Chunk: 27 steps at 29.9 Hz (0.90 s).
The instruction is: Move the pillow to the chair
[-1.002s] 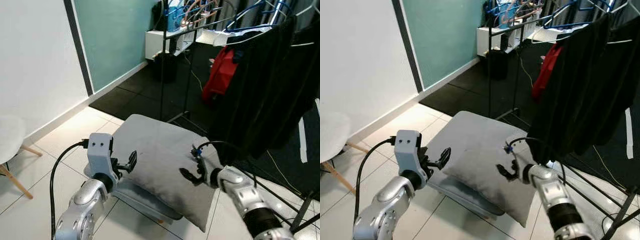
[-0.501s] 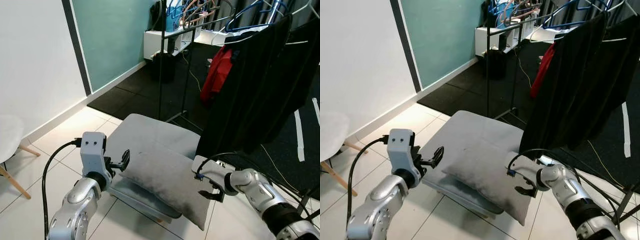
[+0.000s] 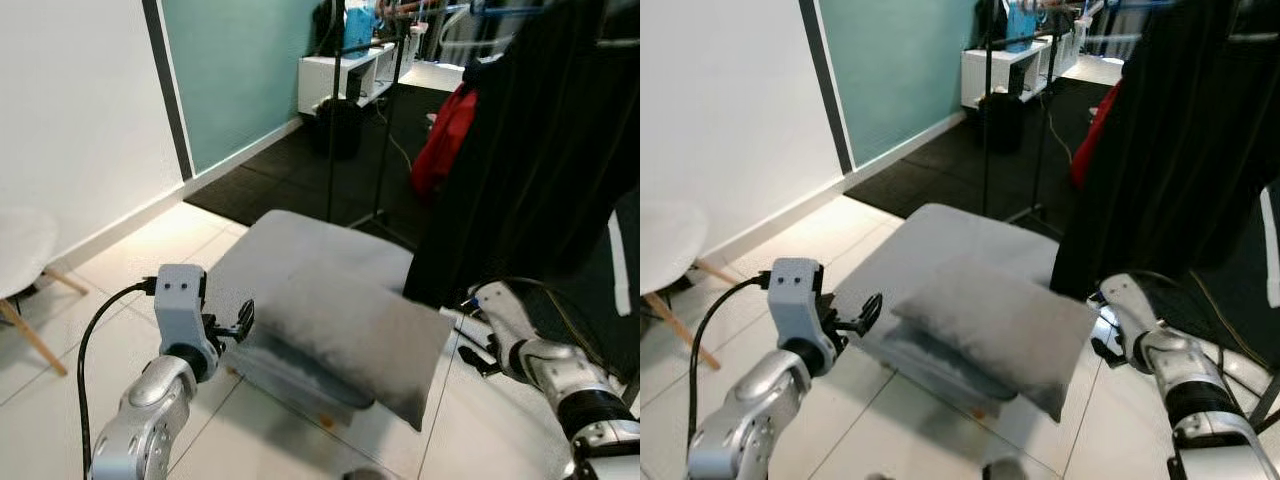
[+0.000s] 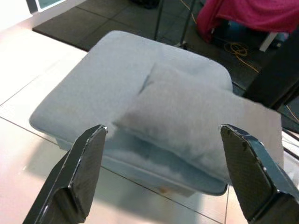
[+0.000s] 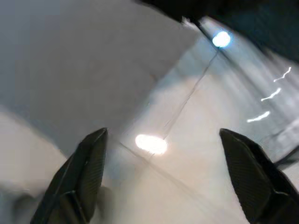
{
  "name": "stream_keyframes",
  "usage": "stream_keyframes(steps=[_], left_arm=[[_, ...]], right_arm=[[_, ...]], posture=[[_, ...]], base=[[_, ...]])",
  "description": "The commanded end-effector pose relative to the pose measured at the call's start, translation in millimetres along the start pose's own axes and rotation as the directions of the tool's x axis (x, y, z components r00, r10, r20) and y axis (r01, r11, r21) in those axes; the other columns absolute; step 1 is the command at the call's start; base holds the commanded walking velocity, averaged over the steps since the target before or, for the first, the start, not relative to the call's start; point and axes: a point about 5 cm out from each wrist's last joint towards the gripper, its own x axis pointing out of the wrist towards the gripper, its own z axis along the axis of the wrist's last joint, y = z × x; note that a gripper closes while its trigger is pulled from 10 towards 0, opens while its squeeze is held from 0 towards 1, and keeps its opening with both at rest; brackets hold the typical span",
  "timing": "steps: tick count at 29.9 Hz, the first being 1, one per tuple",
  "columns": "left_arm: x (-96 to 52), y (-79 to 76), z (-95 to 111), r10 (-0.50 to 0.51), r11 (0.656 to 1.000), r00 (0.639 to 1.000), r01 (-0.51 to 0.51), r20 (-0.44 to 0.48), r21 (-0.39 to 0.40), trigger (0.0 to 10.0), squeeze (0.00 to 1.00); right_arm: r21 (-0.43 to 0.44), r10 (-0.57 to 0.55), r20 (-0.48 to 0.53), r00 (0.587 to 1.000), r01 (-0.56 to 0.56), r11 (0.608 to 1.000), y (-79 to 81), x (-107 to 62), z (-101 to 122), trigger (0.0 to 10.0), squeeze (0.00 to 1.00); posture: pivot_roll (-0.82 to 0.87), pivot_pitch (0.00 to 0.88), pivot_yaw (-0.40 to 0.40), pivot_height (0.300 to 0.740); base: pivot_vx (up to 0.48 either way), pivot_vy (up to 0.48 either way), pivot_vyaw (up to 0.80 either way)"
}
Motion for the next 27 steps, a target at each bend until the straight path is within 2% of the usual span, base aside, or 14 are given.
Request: stream_keyframes(steps=[1,3,5,6,7,8,12,15,17,19,24,25,26,27], left_arm=[[-0.6,1.9,0,0.000,1.000,1.000,-0.001,-0.008,-0.006,10.0,0.00],[-0.6,1.9,0,0.000,1.000,1.000,-0.001,-0.008,-0.006,10.0,0.00],[-1.4,2.7,2,-0.001,1.000,1.000,0.001,-0.006,-0.006,10.0,0.00],[-2.0,3.3,2,-0.001,1.000,1.000,0.001,-0.006,-0.005,10.0,0.00],[-2.6,3.8,2,-0.002,1.000,1.000,0.002,-0.007,-0.004,10.0,0.00],[-2.6,3.8,2,-0.002,1.000,1.000,0.002,-0.007,-0.004,10.0,0.00],[-4.2,4.8,3,-0.008,1.000,1.000,0.008,-0.011,0.005,10.0,0.00],[-4.4,4.6,4,-0.012,1.000,1.000,0.012,-0.012,0.007,10.0,0.00],[-4.8,4.3,5,-0.019,1.000,1.000,0.019,-0.014,0.012,10.0,0.00],[-5.2,4.5,6,-0.021,1.000,1.000,0.022,-0.015,0.015,10.0,0.00],[-6.9,5.4,7,-0.021,1.000,1.000,0.022,-0.017,0.019,10.0,0.00],[-7.7,5.6,7,-0.021,1.000,1.000,0.021,-0.017,0.020,10.0,0.00],[-7.7,5.6,7,-0.021,1.000,1.000,0.021,-0.017,0.020,10.0,0.00],[-9.4,5.9,7,-0.019,1.000,1.000,0.020,-0.020,0.022,10.0,0.00]], right_arm=[[0.364,-0.011,0.056,0.998,-0.010,0.931,-4.6,-0.1,-3,10.0,0.00],[0.364,-0.011,0.056,0.998,-0.010,0.931,-4.6,-0.1,-3,10.0,0.00],[0.511,-0.001,0.060,0.998,-0.030,0.859,-2.3,1.4,-14,10.0,0.00],[0.552,-0.004,0.064,0.998,-0.032,0.833,-1.6,2.0,-17,10.0,0.06],[0.580,-0.016,0.070,0.997,-0.027,0.814,-2.4,2.1,-19,10.0,1.00],[0.580,-0.016,0.070,0.997,-0.027,0.814,-2.4,2.1,-19,10.0,1.00],[0.660,-0.023,0.084,0.996,-0.039,0.750,-1.6,2.9,-25,10.0,1.00],[0.677,-0.010,0.097,0.995,-0.058,0.734,0.5,3.5,-26,10.0,1.00],[0.725,0.017,0.137,0.990,-0.112,0.680,7.6,5.7,-26,10.0,1.00],[0.742,0.030,0.154,0.988,-0.136,0.657,11.7,6.9,-26,10.0,1.00],[0.757,0.045,0.132,0.990,-0.130,0.640,21.7,10.2,-36,10.0,1.00],[0.776,0.055,0.127,0.990,-0.134,0.617,26.3,11.4,-41,10.0,1.00],[0.776,0.055,0.127,0.990,-0.134,0.617,26.3,11.4,-41,10.0,1.00],[0.794,0.096,0.141,0.985,-0.170,0.584,34.2,12.6,-45,10.0,0.00]], posture=[[-0.19,0.032,-0.035,0.595],[-0.19,0.032,-0.035,0.595],[-0.18,0.035,-0.032,0.585],[-0.18,0.035,-0.029,0.580],[-0.18,0.036,-0.026,0.575],[-0.18,0.036,-0.026,0.575],[-0.16,0.038,-0.017,0.555],[-0.15,0.040,-0.011,0.550],[-0.15,0.042,-0.009,0.540],[-0.14,0.043,-0.007,0.535],[-0.13,0.051,-0.003,0.525],[-0.13,0.054,-0.002,0.520],[-0.13,0.054,-0.002,0.520],[-0.11,0.063,0.000,0.515]], base=[[0.000,0.000,0.00],[0.000,0.000,0.00],[0.000,0.000,0.00],[0.000,0.000,0.00],[0.000,0.000,0.00],[0.000,0.000,0.00],[0.000,0.000,0.00],[0.000,0.000,0.00],[0.000,0.000,0.00],[0.000,0.000,0.00],[0.000,0.000,0.00],[0.000,0.000,0.00],[0.000,0.000,0.00],[0.000,0.000,0.00]])
